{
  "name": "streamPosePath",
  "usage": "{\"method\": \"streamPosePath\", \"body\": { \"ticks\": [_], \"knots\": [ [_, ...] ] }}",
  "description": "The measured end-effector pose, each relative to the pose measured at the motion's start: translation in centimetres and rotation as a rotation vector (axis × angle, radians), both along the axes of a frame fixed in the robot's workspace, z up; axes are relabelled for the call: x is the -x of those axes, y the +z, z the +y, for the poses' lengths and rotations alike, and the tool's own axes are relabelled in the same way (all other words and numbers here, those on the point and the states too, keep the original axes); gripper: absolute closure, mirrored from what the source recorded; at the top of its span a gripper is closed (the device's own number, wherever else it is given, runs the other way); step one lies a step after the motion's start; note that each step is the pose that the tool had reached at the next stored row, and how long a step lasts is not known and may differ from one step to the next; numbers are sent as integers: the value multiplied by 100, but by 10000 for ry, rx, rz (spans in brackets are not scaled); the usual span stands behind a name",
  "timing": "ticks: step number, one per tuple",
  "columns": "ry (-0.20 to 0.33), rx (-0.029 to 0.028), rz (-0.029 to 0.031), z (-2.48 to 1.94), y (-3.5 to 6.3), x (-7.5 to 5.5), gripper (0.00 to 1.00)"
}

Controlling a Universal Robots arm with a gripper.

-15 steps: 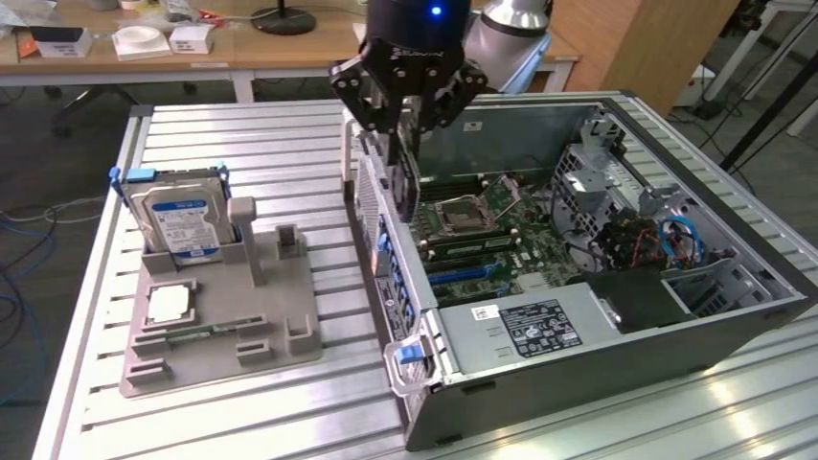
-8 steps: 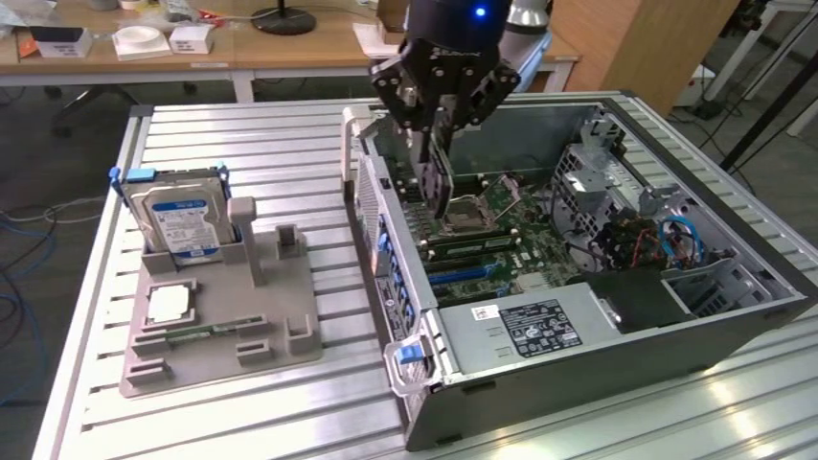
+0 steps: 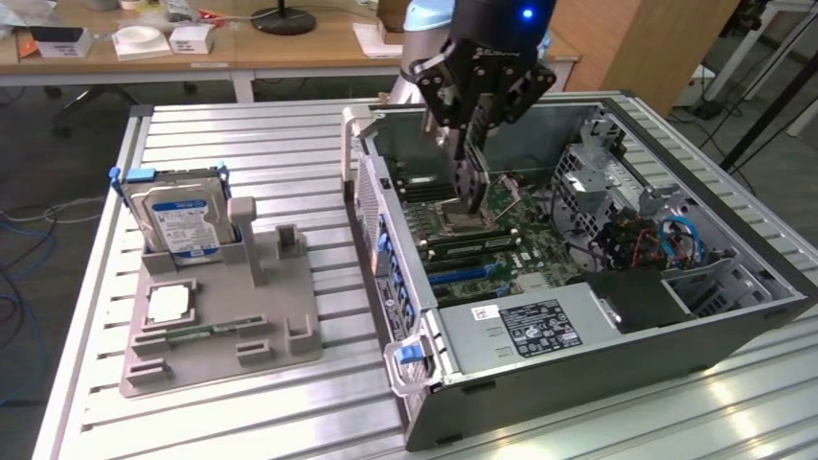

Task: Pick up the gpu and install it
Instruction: 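Pick up the gpu and move the gpu toward the slot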

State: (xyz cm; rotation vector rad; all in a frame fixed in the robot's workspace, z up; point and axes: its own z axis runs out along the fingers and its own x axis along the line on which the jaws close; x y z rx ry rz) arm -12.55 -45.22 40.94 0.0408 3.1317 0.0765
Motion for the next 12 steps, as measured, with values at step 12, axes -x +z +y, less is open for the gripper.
{"method": "streamPosePath", "body": {
  "ticks": [12],
  "knots": [
    [2,-10,5,0,-1,-533,74]
  ]
}}
